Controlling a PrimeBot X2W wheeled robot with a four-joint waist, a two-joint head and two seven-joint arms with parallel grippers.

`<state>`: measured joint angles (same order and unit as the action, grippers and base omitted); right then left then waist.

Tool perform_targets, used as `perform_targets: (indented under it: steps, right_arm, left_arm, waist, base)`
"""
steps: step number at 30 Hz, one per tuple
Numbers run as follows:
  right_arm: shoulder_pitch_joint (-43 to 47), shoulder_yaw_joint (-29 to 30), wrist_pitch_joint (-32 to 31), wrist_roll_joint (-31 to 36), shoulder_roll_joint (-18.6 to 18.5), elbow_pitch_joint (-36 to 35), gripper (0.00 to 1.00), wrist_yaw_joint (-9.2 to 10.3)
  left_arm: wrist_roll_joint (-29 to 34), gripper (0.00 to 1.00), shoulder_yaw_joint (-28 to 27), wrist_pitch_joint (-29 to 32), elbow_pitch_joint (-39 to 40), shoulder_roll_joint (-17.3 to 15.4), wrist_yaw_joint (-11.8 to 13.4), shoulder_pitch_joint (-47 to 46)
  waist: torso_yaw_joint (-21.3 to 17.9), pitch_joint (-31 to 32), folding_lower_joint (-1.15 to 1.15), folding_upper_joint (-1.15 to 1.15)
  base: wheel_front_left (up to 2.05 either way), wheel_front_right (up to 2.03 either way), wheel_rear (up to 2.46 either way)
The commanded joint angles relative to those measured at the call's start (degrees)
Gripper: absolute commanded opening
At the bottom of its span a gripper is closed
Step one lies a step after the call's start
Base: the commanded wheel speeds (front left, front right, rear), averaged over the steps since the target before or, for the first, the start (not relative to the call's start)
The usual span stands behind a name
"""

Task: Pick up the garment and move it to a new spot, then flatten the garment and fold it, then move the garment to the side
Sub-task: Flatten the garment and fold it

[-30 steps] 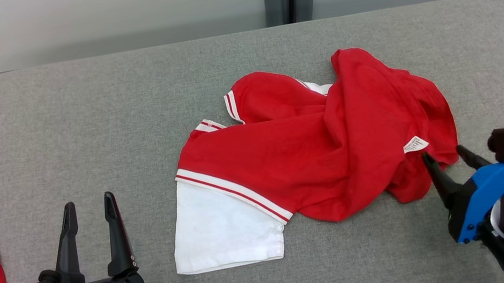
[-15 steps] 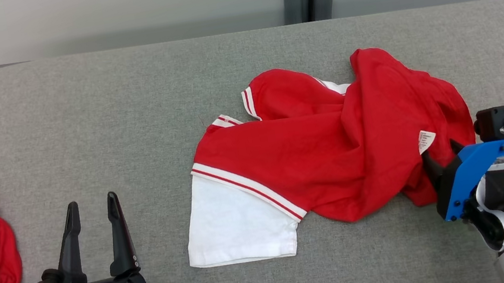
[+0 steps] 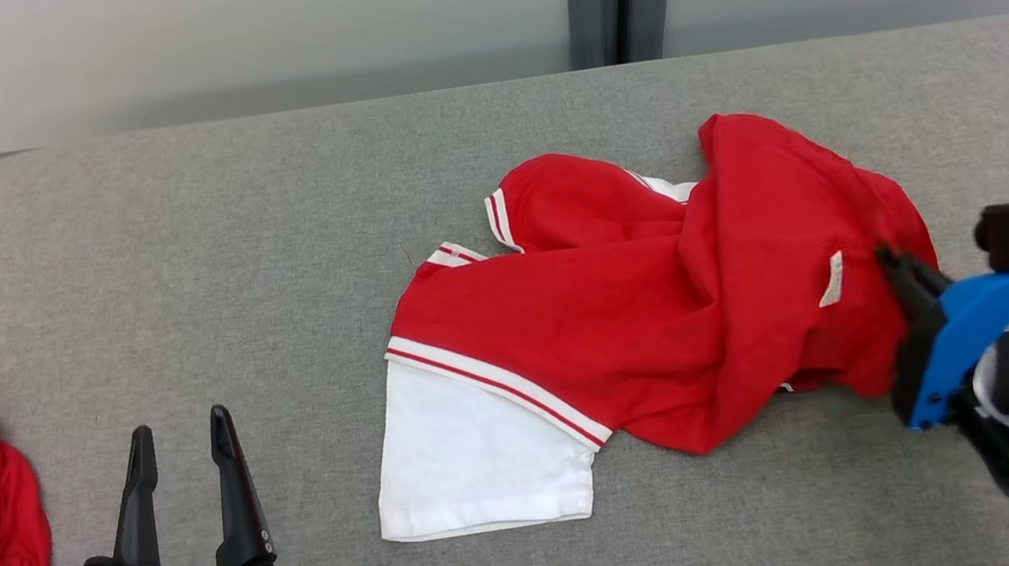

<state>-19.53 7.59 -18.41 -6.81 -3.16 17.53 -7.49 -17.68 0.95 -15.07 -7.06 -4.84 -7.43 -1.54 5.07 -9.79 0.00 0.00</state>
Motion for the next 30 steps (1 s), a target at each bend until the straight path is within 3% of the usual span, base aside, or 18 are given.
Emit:
perform_targets:
  steps: [1, 5, 9, 10, 19, 30]
  right_arm:
    - [1.59, 0.94, 0.19, 0.22, -0.46, -1.98, 0.00, -0.01]
    - [6.17, 5.65, -1.39, 2.77, -0.36, -11.34, 0.00, -0.02]
    - [7.98, 10.05, -0.61, 4.04, -0.36, -15.75, 0.00, 0.02]
    - [8.04, 10.91, 0.28, 4.54, -0.47, -15.77, 1.00, -0.01]
    - [11.60, 13.41, 9.29, 7.18, 0.18, -14.39, 1.00, -0.01]
    - [17.78, 2.33, 23.84, 6.26, 0.21, -12.33, 1.00, -0.01]
  left_arm:
    - [-0.29, 1.00, 0.02, -0.15, 0.03, -0.12, -0.06, 0.14]
    - [-0.41, 1.00, -0.67, -0.15, 0.33, -0.04, -0.06, 0.76]
    - [-0.26, 1.00, -0.79, -0.15, 0.51, 0.04, -0.06, 0.19]
    - [-0.25, 1.00, -0.76, -0.15, 0.50, 0.11, -0.06, -0.20]
    - [-0.30, 1.00, -0.93, -0.15, -0.45, 0.32, -0.06, -0.10]
    - [-0.17, 1.00, -0.58, -0.14, -1.11, 0.20, -0.06, 2.87]
  waist:
    - [-0.24, 0.27, 0.00, 0.00]
    - [-1.26, 0.64, 0.00, 0.00]
    - [-2.23, 0.38, 0.00, 0.00]
    - [-2.34, 0.27, 0.00, 0.00]
    - [-2.63, 1.46, 0.00, 0.00]
    - [-3.75, 4.72, 0.00, 0.00]
  base:
    - [0.00, 0.00, 0.00]
    - [0.00, 0.00, 0.00]
    - [0.00, 0.00, 0.00]
    - [0.00, 0.00, 0.00]
    - [0.00, 0.00, 0.00]
    - [0.00, 0.00, 0.00]
